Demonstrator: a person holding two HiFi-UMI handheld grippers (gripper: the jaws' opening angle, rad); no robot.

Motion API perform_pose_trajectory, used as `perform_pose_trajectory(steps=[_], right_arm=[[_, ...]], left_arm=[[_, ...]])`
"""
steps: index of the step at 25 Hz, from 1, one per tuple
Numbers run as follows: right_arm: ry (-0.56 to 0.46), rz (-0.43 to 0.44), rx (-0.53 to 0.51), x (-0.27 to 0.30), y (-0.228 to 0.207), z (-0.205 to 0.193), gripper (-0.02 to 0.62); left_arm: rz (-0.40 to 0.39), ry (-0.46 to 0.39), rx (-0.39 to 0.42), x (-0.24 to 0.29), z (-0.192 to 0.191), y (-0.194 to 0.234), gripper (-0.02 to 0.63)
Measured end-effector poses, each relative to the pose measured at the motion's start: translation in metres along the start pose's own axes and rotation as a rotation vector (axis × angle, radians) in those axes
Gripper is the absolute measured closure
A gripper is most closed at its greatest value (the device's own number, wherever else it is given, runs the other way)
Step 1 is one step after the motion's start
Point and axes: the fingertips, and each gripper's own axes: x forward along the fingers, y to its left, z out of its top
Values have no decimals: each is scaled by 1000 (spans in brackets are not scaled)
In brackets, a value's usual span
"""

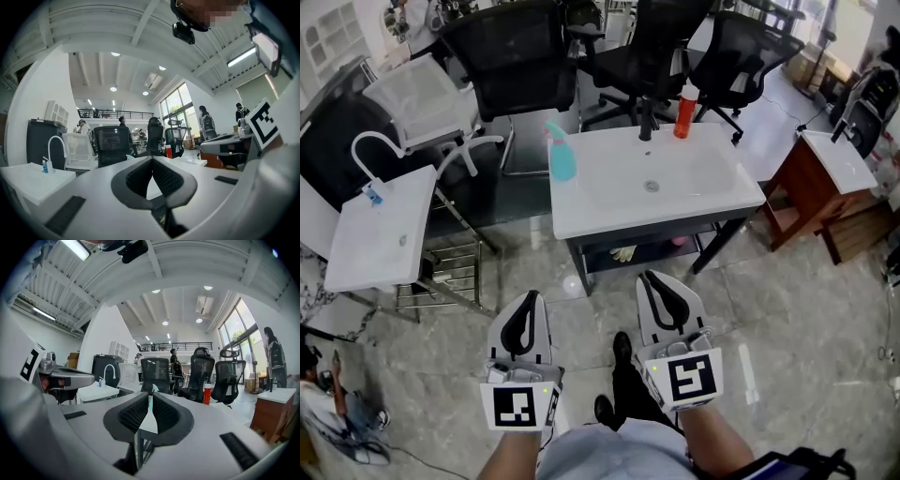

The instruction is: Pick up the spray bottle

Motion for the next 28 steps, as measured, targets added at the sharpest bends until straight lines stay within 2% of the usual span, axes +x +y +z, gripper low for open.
perform_pose_trajectory(steps=[7,16,20,28], right_arm=[[-27,10,47,92,-62,-4,552],[-64,88,59,183,-108,31,552],[-38,152,47,213,-115,40,551],[-33,244,26,266,-106,43,545]], left_arm=[[8,49,44,97,-5,12,588],[73,41,80,188,30,37,588],[112,15,84,217,46,48,588],[205,6,44,240,44,82,588]])
